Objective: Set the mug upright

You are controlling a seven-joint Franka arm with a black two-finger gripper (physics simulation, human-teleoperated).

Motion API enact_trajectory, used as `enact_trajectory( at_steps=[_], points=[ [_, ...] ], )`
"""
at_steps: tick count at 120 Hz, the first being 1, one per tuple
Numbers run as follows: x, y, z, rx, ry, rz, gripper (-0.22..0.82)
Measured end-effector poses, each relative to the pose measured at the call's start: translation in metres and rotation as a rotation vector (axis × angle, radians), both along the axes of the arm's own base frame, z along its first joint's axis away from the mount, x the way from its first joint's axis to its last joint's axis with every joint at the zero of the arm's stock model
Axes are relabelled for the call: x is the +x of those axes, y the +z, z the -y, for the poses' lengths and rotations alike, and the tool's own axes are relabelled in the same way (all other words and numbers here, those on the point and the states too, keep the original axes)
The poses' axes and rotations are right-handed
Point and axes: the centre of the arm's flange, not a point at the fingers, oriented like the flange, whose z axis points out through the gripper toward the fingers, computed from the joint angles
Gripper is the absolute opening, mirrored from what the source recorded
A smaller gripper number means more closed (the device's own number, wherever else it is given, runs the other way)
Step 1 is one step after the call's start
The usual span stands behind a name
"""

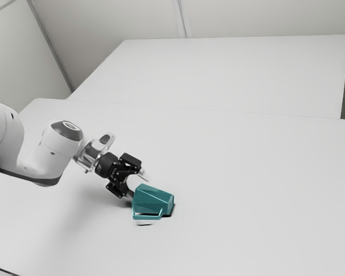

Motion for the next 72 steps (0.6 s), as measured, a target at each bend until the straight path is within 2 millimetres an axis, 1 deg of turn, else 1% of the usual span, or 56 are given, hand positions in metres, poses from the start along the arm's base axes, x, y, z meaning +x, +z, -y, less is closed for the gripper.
enact_trajectory(
  at_steps=[13,34,42,51,72],
  points=[
    [0.001,-0.003,0.007,-0.006,-0.007,-0.001,0.6],
    [0.002,-0.007,0.012,-0.012,-0.005,0.001,0.6],
    [0.003,-0.006,0.013,-0.014,-0.006,0.004,0.57],
    [0.003,-0.006,0.015,-0.015,-0.008,0.007,0.49],
    [0.003,-0.007,0.015,-0.017,-0.009,0.01,0.23]
  ],
)
